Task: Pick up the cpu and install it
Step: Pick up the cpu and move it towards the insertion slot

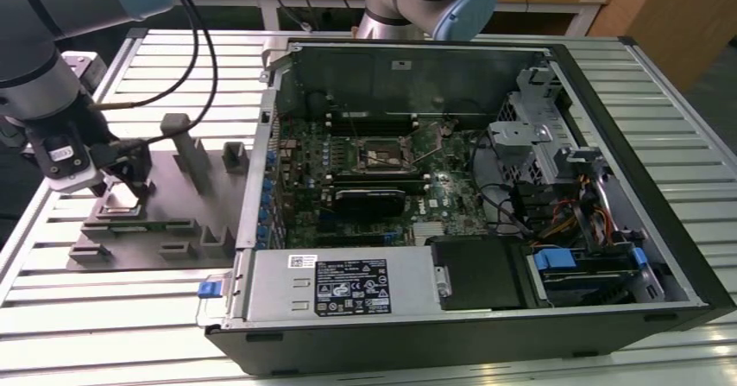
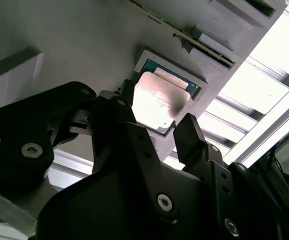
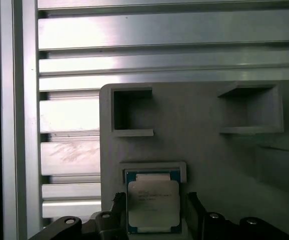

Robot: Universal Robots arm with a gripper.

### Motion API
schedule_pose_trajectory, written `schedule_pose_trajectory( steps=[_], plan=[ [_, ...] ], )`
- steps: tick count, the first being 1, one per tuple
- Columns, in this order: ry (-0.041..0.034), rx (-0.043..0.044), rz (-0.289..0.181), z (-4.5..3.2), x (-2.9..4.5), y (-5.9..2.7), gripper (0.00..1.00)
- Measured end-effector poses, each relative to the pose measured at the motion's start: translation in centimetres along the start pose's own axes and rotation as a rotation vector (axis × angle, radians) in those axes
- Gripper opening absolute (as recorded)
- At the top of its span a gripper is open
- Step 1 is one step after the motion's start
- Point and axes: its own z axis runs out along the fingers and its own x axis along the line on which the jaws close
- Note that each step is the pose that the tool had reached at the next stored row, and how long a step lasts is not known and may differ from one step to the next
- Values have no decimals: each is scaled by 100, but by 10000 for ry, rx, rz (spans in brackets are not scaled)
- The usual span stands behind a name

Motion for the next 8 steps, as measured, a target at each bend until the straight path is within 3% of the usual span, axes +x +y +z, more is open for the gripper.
schedule_pose_trajectory(
  steps=[8],
  plan=[
    [-77,-4,-6,42,27,-3,59]
  ],
)
